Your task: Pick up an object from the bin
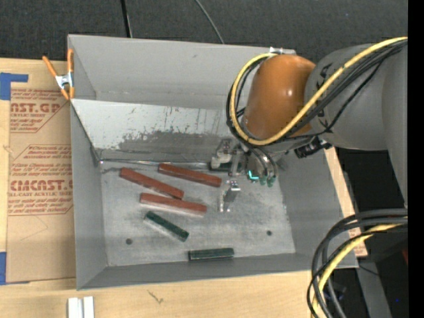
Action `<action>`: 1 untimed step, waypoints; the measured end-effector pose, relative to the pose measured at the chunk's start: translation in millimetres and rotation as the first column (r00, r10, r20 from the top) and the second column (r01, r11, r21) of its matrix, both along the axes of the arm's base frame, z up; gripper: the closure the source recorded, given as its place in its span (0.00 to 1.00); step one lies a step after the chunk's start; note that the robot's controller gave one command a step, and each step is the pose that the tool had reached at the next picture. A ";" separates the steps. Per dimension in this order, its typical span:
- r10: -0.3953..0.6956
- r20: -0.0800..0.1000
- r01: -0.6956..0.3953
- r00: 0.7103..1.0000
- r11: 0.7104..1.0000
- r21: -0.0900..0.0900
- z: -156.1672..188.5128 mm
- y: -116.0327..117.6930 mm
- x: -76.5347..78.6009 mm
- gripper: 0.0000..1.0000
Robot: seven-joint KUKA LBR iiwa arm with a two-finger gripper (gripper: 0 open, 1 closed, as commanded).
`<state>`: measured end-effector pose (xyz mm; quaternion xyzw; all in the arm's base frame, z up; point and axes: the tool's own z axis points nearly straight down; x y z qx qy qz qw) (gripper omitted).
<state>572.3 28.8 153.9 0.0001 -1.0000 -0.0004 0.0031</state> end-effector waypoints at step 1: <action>0.000 0.008 0.000 1.000 1.000 0.000 4.6 -0.1 1.9 0.00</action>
Offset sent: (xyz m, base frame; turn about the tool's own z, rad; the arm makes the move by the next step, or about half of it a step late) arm -0.0012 0.0140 -0.0805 0.1666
